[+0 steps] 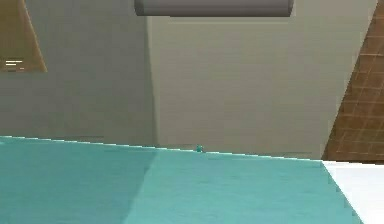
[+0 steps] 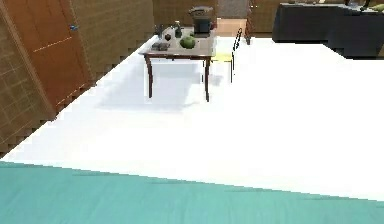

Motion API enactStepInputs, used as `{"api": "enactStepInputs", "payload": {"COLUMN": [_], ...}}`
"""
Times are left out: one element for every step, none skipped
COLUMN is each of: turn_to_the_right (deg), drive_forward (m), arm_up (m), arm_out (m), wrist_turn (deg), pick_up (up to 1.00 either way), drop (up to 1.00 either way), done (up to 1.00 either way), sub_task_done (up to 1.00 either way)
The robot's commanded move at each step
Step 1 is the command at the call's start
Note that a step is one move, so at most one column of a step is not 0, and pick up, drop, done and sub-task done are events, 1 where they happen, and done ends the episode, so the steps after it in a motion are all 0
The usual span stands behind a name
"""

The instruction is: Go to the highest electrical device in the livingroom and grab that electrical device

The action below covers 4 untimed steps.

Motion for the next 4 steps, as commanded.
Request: {"api": "enactStepInputs", "payload": {"turn_to_the_right": [0.0, -33.0, 0.0, -45.0], "drive_forward": [0.45, 0.00, 0.45, 0.00], "arm_up": [0.00, 0.00, 0.00, 0.00], "arm_out": [0.00, 0.00, 0.00, 0.00], "wrist_turn": [0.0, 0.0, 0.0, 0.0], "pick_up": [0.00, 0.00, 0.00, 0.00], "drop": [0.00, 0.00, 0.00, 0.00], "done": [0.00, 0.00, 0.00, 0.00], "sub_task_done": [0.00, 0.00, 0.00, 0.00]}}
